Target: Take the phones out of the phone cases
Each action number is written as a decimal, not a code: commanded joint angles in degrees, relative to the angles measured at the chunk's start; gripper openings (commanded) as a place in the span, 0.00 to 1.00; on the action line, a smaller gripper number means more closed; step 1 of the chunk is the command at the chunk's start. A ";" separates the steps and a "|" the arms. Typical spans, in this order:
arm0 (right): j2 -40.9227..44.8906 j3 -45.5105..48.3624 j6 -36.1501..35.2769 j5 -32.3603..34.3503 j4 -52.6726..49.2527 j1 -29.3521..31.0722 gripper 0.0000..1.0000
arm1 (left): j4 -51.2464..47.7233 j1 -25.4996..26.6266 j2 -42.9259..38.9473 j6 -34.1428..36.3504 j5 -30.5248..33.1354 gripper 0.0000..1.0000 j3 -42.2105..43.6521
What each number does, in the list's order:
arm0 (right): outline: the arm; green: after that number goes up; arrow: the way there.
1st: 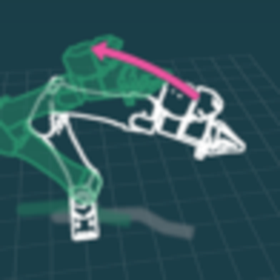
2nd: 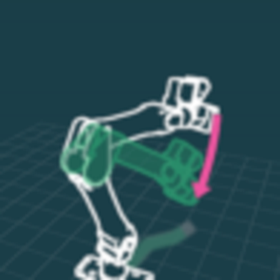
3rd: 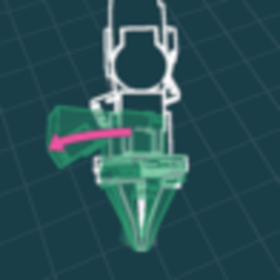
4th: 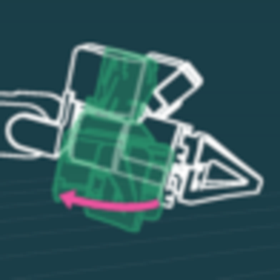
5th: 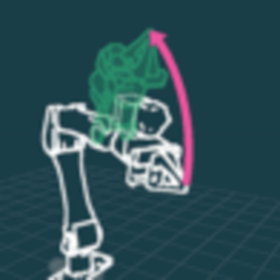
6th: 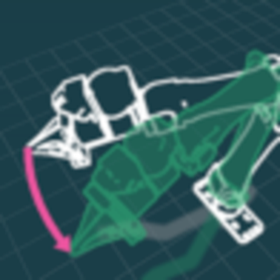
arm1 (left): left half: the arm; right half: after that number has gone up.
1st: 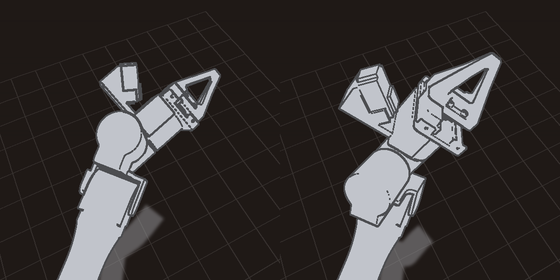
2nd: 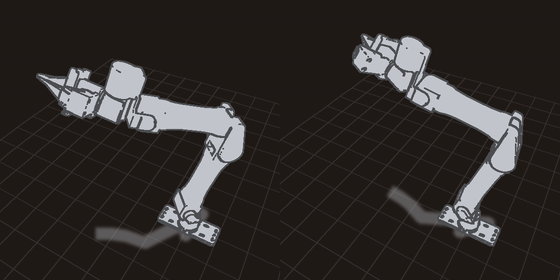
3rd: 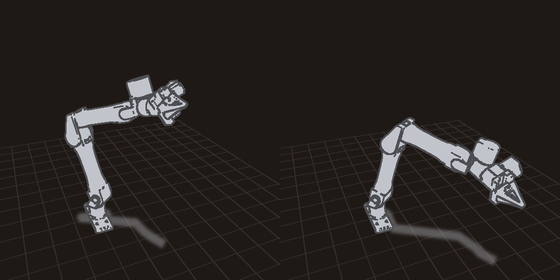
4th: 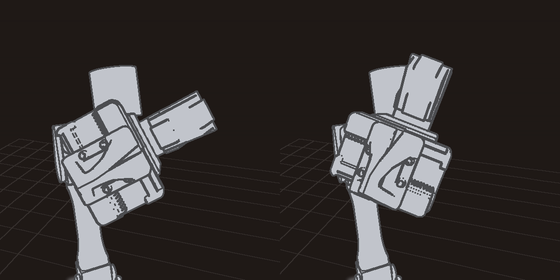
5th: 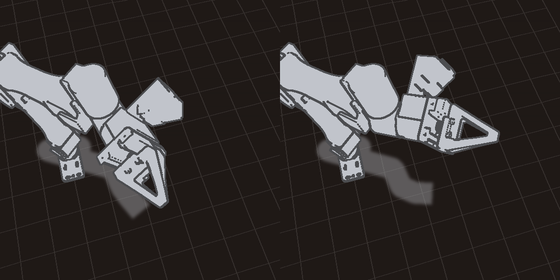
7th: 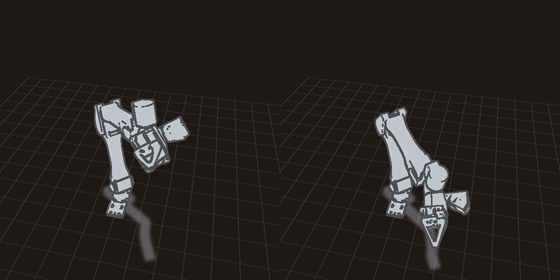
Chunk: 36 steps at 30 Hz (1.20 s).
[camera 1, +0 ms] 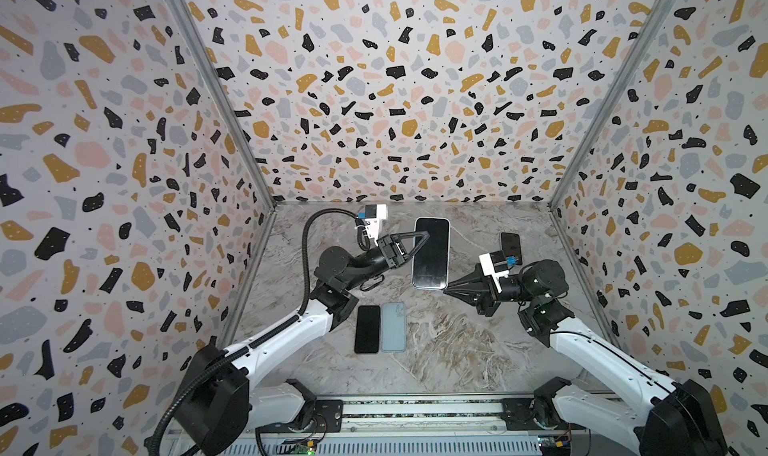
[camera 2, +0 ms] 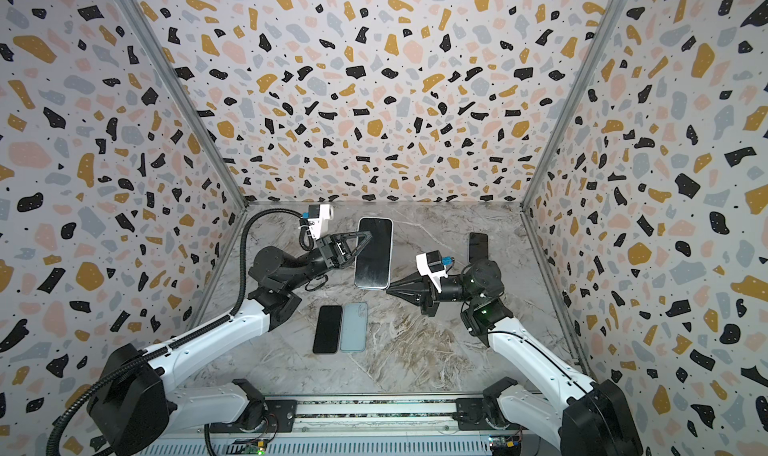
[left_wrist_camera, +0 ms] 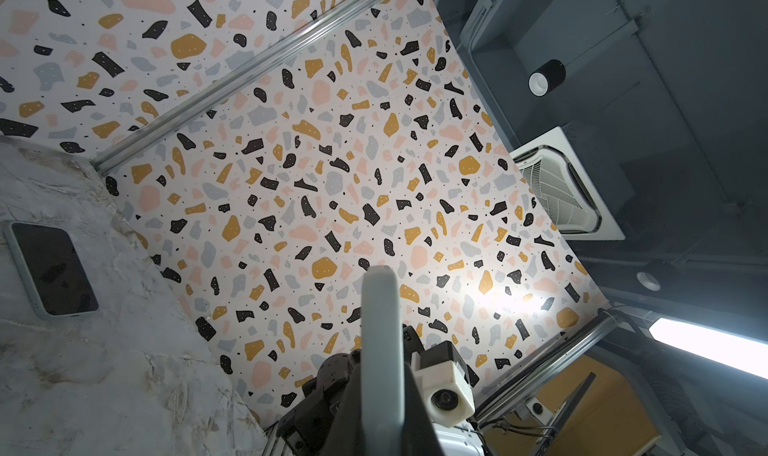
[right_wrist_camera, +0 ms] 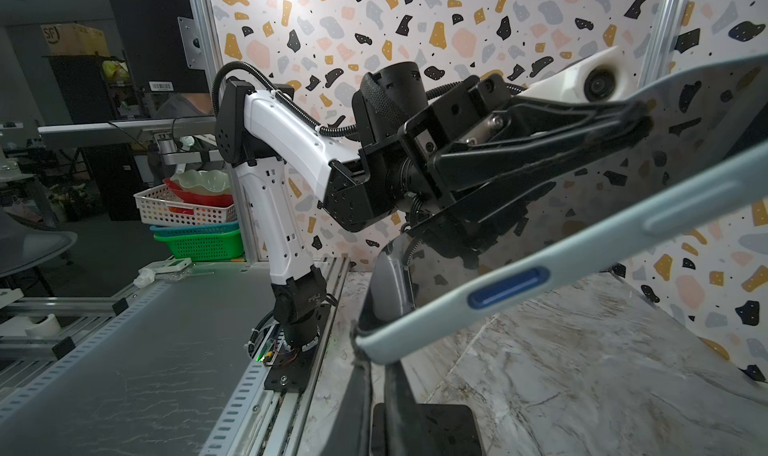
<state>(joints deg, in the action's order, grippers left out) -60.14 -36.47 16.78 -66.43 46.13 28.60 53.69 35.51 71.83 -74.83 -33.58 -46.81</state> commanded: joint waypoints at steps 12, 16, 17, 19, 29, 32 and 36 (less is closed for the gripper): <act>3.67 -1.96 3.01 4.82 -0.89 -0.28 0.23 | -2.99 1.36 -0.17 4.12 -0.47 0.00 -0.92; 10.01 4.96 6.34 8.41 0.81 -0.16 0.37 | -2.98 -0.60 -2.06 4.91 1.91 0.00 -0.74; 11.10 6.12 7.80 8.80 1.37 -0.27 0.39 | -2.82 -0.70 -2.21 5.13 2.31 0.00 -0.74; 12.98 7.29 10.85 10.81 0.85 -0.28 0.43 | -1.48 -0.70 -2.23 4.97 3.03 0.00 -0.58; 6.49 10.09 36.71 12.05 21.62 0.33 0.58 | 9.85 -0.62 -1.04 0.23 4.06 0.00 1.62; 4.50 9.53 37.62 12.67 22.35 1.31 0.59 | 10.35 -0.57 -1.33 0.12 3.96 0.00 1.89; 2.39 8.75 39.00 13.25 25.19 3.08 0.59 | 10.38 -0.35 -1.54 0.41 3.88 0.00 2.20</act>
<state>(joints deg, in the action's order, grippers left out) -57.45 -26.09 52.05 -53.74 65.06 30.70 56.75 35.00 71.37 -73.69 -29.67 -44.69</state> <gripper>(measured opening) 0.587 0.121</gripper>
